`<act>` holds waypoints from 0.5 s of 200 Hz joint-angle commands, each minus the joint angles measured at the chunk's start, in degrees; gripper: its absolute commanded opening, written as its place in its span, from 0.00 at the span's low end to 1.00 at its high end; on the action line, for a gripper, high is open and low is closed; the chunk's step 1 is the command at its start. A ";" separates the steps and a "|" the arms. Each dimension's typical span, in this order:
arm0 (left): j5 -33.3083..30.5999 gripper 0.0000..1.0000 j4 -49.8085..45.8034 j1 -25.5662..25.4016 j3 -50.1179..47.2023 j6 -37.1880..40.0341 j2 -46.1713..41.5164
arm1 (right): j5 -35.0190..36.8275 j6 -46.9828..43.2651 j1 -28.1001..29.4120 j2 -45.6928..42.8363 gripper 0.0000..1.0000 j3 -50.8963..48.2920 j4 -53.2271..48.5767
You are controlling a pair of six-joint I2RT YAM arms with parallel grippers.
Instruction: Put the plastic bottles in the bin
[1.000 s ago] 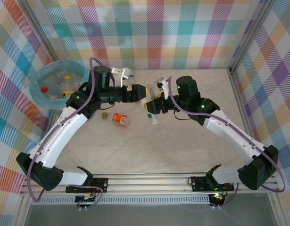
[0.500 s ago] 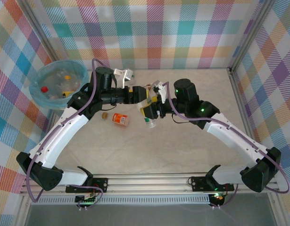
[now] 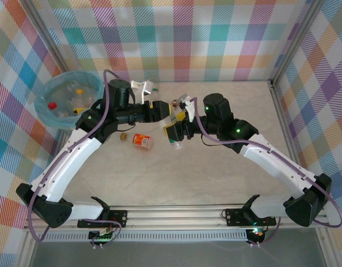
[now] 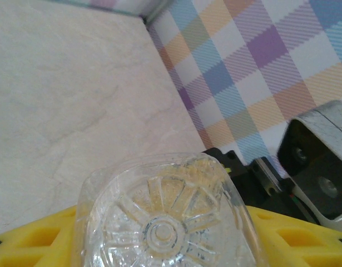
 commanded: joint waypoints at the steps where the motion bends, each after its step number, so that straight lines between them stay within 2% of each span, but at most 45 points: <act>1: -6.76 0.47 -0.38 -0.43 3.28 -1.34 -4.49 | 2.06 0.53 0.83 -0.26 0.76 3.70 0.50; 56: -18.67 0.45 -5.26 2.04 6.69 -0.25 -8.71 | 2.70 2.81 2.12 0.98 0.78 9.07 2.09; 100: -27.44 0.43 -13.62 6.71 16.37 7.55 -8.29 | 1.59 3.66 4.07 5.35 0.75 14.74 3.93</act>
